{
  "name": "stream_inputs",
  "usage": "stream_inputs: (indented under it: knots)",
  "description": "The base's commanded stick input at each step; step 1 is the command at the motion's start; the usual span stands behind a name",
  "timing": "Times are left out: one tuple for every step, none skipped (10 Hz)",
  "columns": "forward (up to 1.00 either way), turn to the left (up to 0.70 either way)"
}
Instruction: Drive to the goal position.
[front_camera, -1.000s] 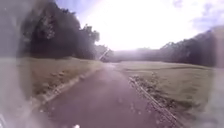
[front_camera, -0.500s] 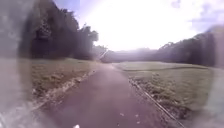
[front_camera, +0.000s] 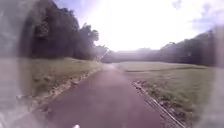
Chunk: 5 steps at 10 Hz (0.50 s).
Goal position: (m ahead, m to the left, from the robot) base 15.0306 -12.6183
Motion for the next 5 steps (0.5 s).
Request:
stream_inputs:
  knots:
    - [0.70,-0.14]
    - [0.70,-0.14]
    - [0.70,-0.14]
    - [0.70,-0.14]
    - [0.70,-0.14]
